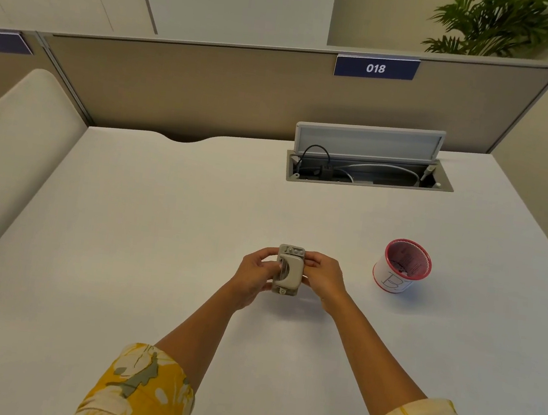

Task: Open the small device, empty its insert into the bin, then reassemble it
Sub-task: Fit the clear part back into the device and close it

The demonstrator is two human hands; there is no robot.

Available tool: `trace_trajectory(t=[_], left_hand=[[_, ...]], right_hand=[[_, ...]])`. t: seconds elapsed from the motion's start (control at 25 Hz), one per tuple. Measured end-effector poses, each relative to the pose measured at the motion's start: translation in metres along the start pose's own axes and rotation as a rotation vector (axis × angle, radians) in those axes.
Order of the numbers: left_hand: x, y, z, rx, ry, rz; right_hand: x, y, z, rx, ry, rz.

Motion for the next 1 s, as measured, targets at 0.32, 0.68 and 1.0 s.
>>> trace_trajectory(t=[0.32, 0.68, 1.0], left_hand=[[0.009, 0.003, -0.005, 0.02, -0.049, -0.03], [0.011, 0.014, -0.016, -0.02, 0.007, -0.163], [0.019, 0.035, -0.035, 0.162, -0.011, -0.033]], right_hand=[[-0.002, 0.0, -0.007, 0.081, 0.021, -0.007], [-0.023, -0.012, -0.018, -0.123, 0.212, 0.231], [-0.034, -0.021, -0.045, -0.12, 0.121, 0.142]])
Point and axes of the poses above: each hand's wrist, its own z-axis away from the middle knuckle, its own y-axis out of the back of the hand, x = y × z, the point moved 6 cm from there along -z, towards the middle knuckle, and after that the axes turned 9 degrees about x, right-handed, at the moved point
